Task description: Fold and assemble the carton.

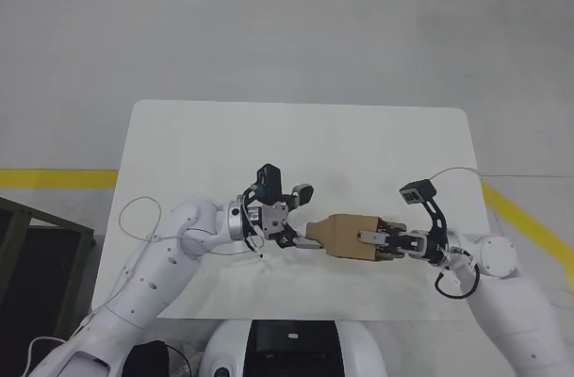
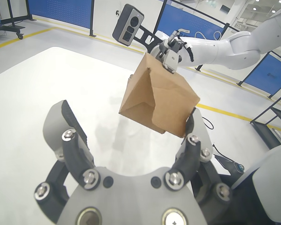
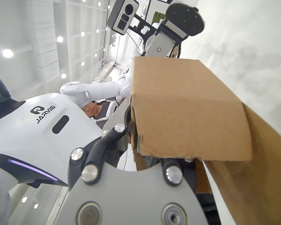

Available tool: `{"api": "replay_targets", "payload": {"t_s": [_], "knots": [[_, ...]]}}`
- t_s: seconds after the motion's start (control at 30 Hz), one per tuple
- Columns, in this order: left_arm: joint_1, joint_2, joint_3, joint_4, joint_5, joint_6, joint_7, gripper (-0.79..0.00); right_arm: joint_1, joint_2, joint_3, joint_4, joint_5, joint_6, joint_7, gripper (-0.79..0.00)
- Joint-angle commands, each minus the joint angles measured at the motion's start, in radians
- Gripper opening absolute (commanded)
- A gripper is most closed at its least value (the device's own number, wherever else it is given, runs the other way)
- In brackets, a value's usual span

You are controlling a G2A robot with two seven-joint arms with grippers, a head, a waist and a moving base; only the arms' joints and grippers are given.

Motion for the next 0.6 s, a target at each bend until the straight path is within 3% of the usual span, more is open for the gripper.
{"api": "replay_targets", "payload": {"t_s": [0.0,0.57], "knots": [[0.004,0.001,-0.006,0.000,0.002,0.001,-0.001,0.000,0.004,-0.002,-0.008,0.000,-0.006,-0.002,-0.009,-0.785],[0.019,0.006,-0.046,0.007,-0.036,0.023,0.013,0.000,-0.041,0.002,0.006,-0.078,-0.107,0.009,-0.081,-0.785]]}}
